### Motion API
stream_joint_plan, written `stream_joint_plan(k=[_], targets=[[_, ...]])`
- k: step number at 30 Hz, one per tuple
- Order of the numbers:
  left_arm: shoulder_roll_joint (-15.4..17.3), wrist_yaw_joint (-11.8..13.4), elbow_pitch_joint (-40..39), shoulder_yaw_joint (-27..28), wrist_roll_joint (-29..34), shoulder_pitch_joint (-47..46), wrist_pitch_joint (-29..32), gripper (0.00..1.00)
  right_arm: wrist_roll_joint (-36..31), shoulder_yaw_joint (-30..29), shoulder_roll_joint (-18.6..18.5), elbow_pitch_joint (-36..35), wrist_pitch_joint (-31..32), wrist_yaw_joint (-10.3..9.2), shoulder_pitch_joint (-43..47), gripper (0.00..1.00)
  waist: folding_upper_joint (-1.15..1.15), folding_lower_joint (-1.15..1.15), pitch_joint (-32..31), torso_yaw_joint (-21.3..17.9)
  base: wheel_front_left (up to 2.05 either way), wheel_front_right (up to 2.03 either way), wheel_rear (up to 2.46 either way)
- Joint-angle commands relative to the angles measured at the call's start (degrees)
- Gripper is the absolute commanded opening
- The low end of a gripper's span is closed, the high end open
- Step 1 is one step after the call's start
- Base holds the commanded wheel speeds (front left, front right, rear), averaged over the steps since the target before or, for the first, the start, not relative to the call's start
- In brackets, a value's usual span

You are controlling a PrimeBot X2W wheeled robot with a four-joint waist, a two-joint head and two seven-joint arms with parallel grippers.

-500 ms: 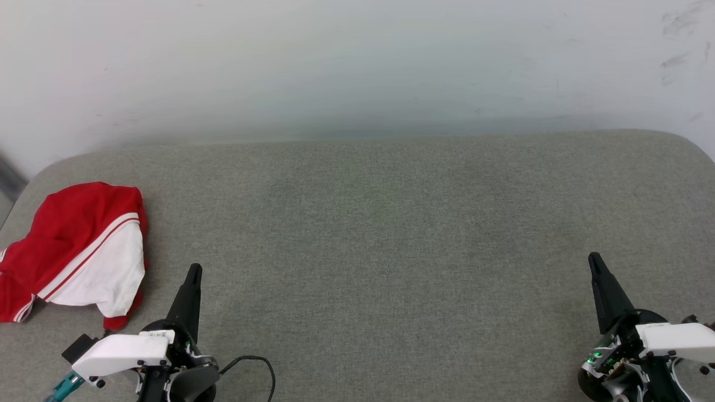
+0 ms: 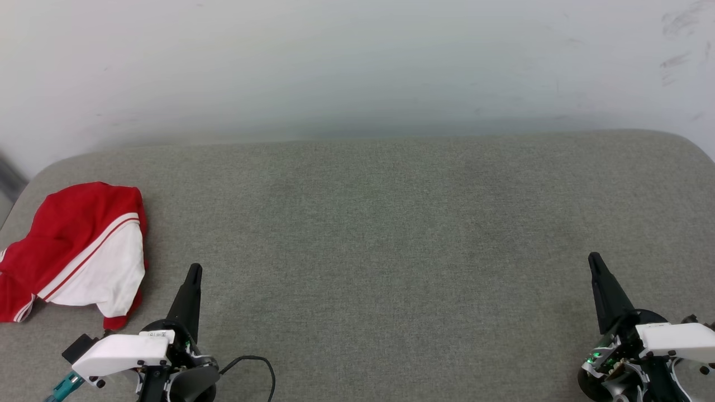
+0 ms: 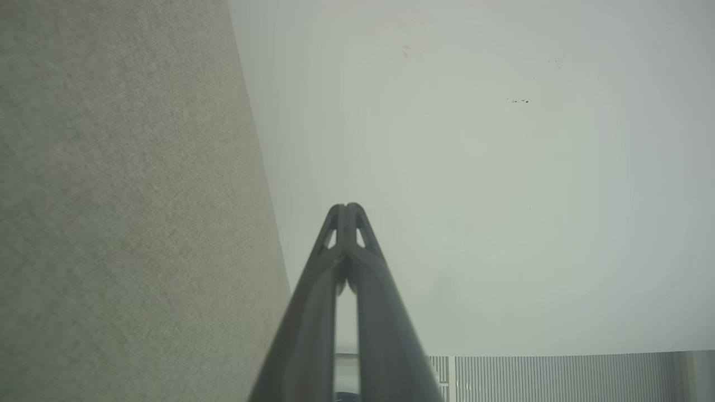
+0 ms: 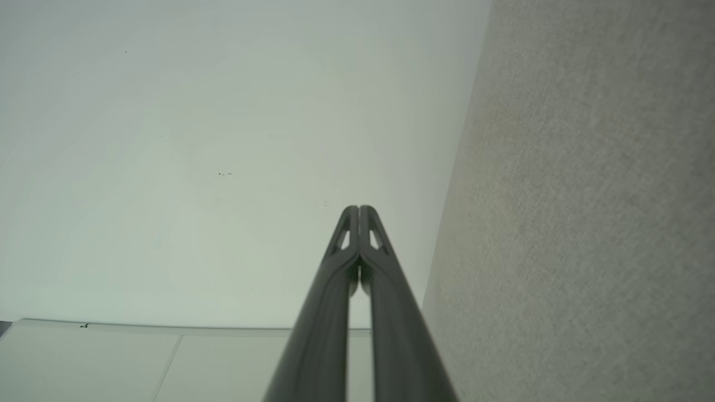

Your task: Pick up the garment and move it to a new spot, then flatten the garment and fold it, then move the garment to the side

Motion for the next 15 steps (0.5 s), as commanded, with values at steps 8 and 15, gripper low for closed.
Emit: stream_joint_plan(k=[8,15], targets=[[-0.06,-0.17,0.02,0.17,0.11,-0.41,0.09,0.0,-0.27,0.03,0.19,0.04,0.01,-0.02,-0.6,0.0,0.0,0.0,0.0,0.0,0.0,0.0,0.0],[-0.14,0.08,1.48,-0.27,0.05,1.43,-0.11,0.0,-0.02,0.13,0.04,1.49,-0.08,-0.01,1.5,0.0,0.0,0.0,0.01,0.0,0.0,0.0,0.0]])
